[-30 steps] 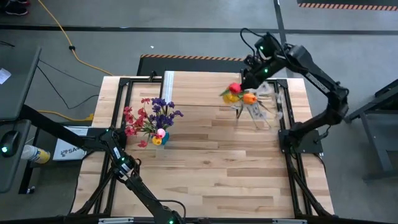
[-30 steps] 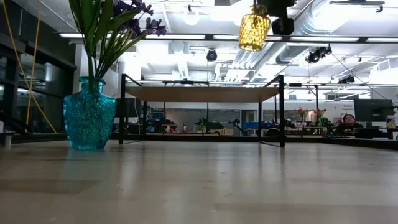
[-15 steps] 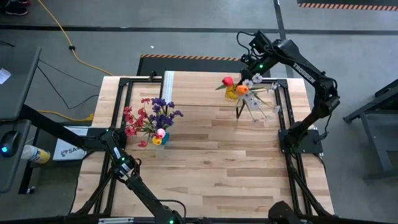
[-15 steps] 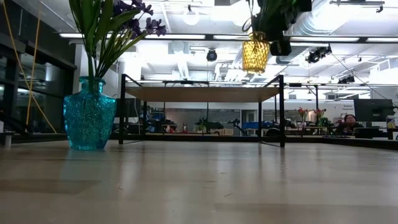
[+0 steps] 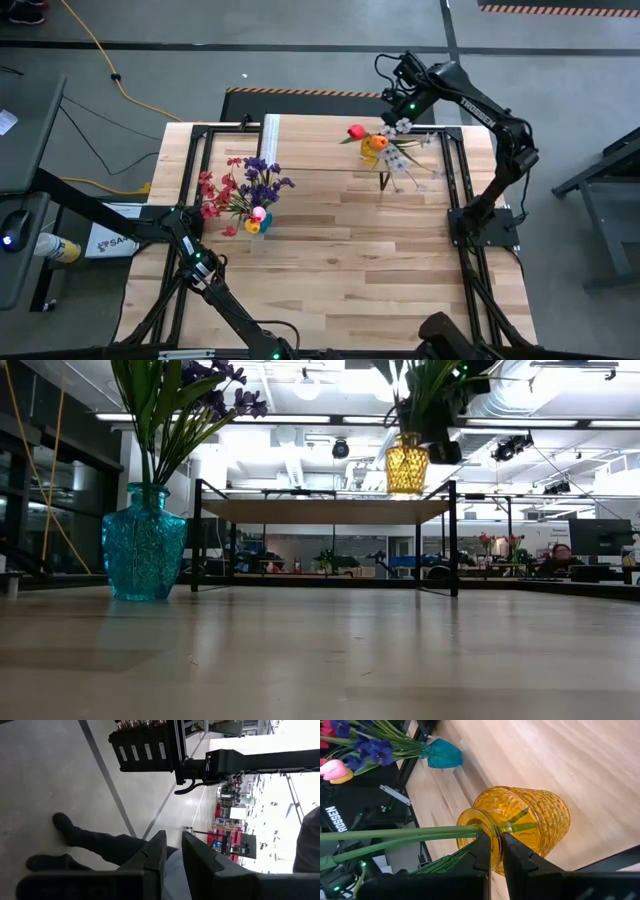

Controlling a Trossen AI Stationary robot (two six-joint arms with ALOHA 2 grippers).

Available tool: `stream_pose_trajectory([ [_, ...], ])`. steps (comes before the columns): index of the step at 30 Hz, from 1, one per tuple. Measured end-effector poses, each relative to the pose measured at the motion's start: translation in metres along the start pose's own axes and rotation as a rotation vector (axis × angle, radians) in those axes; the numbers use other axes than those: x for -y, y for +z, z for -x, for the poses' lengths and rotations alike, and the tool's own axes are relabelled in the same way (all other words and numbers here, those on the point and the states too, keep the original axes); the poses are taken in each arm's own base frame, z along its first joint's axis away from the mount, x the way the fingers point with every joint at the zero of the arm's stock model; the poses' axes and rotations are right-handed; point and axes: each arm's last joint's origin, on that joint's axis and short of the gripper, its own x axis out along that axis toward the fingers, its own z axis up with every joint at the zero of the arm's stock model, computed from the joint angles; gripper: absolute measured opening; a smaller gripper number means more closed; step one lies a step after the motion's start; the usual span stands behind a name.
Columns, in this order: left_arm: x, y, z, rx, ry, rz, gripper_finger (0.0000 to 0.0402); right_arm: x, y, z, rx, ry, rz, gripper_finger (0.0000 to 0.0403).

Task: Pick and place flowers into a vace then onto a shelf
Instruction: Put the yellow vase on the shelf

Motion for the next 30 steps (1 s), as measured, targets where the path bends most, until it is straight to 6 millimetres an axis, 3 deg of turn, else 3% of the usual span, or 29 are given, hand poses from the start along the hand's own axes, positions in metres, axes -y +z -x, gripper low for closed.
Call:
stream_pose_trajectory([
  [13,0.000,0.000,0.000,-0.001,-0.001,0.010,0.0095,0.015,0.012,-0.012,-0.001,-0.020,-0.006,0.0015],
  [30,0.000,0.000,0.000,-0.001,-0.001,0.026,0.0095,0.029,0.014,0.001,0.041,-0.050,-0.018,0.0029],
])
